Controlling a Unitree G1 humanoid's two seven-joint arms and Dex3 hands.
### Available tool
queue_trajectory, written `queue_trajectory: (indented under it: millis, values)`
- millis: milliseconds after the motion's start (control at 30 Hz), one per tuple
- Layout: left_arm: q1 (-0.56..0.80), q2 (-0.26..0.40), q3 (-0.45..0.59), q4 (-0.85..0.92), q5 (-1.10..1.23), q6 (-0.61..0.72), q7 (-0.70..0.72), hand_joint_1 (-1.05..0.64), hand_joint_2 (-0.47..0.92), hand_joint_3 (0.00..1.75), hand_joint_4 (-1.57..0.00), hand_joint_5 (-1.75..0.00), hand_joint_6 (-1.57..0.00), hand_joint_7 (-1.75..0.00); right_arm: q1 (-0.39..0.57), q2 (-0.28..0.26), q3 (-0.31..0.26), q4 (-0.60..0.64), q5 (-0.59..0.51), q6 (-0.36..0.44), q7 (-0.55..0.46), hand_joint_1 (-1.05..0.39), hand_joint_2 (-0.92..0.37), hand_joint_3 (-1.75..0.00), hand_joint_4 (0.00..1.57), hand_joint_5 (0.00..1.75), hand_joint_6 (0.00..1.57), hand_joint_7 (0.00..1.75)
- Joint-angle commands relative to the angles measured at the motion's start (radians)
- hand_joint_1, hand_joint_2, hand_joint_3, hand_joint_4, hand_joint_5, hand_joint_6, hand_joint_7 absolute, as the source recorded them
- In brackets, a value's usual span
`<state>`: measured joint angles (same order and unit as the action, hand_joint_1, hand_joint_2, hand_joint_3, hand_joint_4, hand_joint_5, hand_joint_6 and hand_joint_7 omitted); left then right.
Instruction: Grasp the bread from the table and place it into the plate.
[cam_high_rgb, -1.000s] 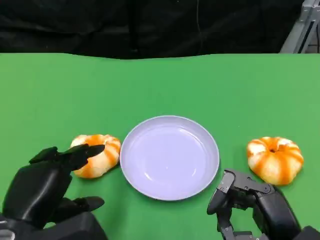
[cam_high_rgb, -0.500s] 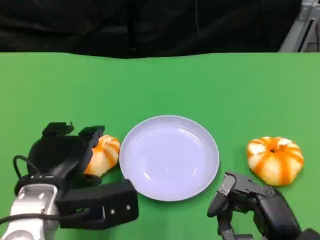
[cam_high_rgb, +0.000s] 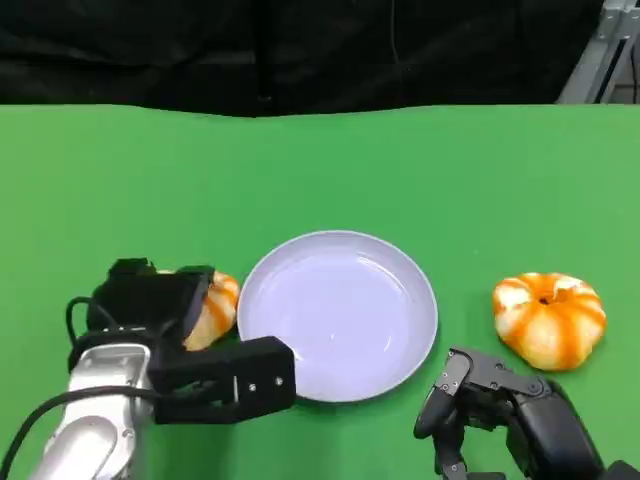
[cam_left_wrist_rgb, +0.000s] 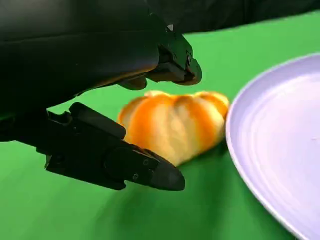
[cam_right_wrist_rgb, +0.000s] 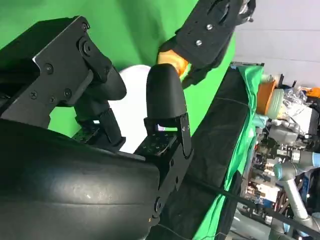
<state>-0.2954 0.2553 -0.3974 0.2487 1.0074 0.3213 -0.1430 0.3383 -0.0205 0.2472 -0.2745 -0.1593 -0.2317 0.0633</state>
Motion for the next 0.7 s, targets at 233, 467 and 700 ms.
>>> queue_trajectory:
  millis: [233, 467, 700]
  values:
    - [-0.114, -0.032, -0.026, 0.258, -0.126, -0.070, 0.073, -0.58, 0.92, 0.12, -0.09, -0.44, -0.32, -0.01, 0.016, -0.007, -0.003, -0.027, 0.010, 0.009, 0.000, 0.11, -0.37, -1.37, 0.87, 1.65, 0.75, 1.43]
    - [-0.135, -0.032, 0.003, 0.403, -0.245, -0.252, 0.282, -0.26, 0.92, 0.02, -0.92, -0.46, -1.01, -0.08, 0.024, -0.002, 0.004, -0.037, 0.018, 0.020, 0.003, 0.10, -0.36, -1.37, 0.86, 1.66, 0.75, 1.43]
    - [-0.150, -0.028, -0.012, 0.437, -0.265, -0.271, 0.308, -0.25, 0.92, 0.02, -0.97, -0.44, -1.05, -0.06, 0.024, -0.002, 0.004, -0.040, 0.018, 0.023, 0.004, 0.10, -0.36, -1.38, 0.86, 1.66, 0.75, 1.43]
